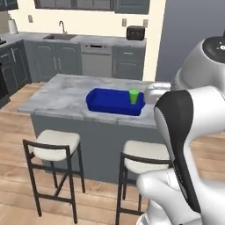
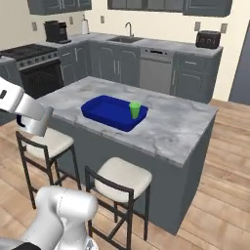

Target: There is a tray on the dining counter. Grab the cup, mug, and pitcher and place them on the tray. The pitcher may be placed next to the tray if it cannot fit the tray.

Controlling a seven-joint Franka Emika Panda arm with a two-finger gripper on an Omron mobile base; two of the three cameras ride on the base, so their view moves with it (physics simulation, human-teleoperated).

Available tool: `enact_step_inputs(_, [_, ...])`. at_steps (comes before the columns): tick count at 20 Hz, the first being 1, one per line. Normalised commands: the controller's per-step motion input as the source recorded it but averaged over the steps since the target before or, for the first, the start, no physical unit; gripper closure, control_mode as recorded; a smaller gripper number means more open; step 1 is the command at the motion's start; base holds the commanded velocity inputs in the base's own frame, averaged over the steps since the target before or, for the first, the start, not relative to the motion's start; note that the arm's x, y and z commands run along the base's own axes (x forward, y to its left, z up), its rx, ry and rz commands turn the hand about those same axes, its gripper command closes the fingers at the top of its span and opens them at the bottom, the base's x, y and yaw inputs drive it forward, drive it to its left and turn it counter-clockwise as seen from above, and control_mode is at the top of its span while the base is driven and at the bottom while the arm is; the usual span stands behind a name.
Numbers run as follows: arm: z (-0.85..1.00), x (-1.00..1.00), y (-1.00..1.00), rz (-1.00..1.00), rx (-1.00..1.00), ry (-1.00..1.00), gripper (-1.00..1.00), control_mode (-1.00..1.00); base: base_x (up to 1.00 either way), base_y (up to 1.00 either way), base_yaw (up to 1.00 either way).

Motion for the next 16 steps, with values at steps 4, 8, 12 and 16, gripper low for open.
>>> enact_step_inputs(4, [0.00,0.00,0.00,0.00,0.00,0.00,1.00,1.00,0.20,0.90,-0.44])
enact_step_inputs(8, [0.00,0.00,0.00,0.00,0.00,0.00,1.00,1.00,0.49,0.71,-0.41])
enact_step_inputs(12, [0.00,0.00,0.00,0.00,0.00,0.00,1.00,1.00,0.80,0.32,-0.39])
enact_step_inputs(16, [0.00,0.00,0.00,0.00,0.00,0.00,1.00,1.00,0.99,0.05,-0.37])
